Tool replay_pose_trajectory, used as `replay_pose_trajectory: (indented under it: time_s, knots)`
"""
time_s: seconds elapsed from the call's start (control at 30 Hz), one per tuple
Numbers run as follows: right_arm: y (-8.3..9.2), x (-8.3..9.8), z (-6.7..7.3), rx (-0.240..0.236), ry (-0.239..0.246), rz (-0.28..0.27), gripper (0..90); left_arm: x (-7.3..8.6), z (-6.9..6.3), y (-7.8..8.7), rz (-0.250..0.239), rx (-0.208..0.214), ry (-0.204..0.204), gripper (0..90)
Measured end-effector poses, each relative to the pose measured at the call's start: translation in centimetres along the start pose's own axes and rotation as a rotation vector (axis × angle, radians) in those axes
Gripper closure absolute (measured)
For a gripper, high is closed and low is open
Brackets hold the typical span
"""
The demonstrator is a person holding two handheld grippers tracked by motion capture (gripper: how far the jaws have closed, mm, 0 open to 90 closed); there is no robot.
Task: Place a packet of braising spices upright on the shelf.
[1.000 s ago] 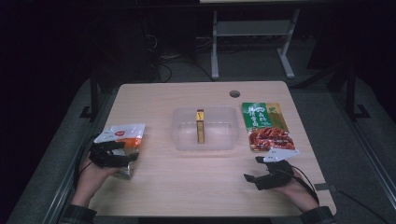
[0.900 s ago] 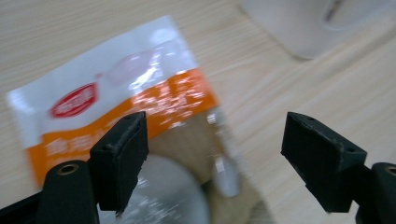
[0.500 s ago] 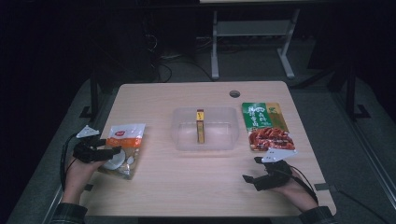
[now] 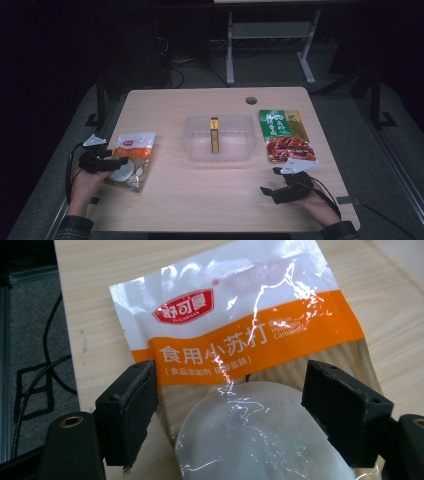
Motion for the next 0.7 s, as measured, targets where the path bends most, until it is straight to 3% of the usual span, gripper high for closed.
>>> replay_pose_trajectory:
  time_s: [0.1,0.4,0.53,0.7]
  knots:
    - [0.3,-0.2,-0.6,0.038,0.001,0.004,15.5,0.0,-0.2,0.0,-0.001,0.001,-0.006,22.1]
    - [0.8,-1.0,-4.9,0.160,-0.073,0.015,18.9,-0.2,-1.7,0.0,-0.006,0.045,-0.021,22.2]
    - [0.6,-1.1,-6.8,0.182,-0.102,0.022,26.6,-0.2,-2.3,0.0,-0.005,0.058,-0.028,22.2]
    - [0.4,-1.6,-9.5,0.217,-0.131,0.013,46.4,-0.2,-2.7,0.0,-0.005,0.063,-0.037,22.2]
Point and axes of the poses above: each handheld gripper's, and its own axes: y roughly backward along the jaws, x roughly out of its underside, z roughly to its left, the point moved 4 cm from there along -y, roughly forward along the jaws, and after that the axes turned 6 degrees about y, right-handed, at the moved point
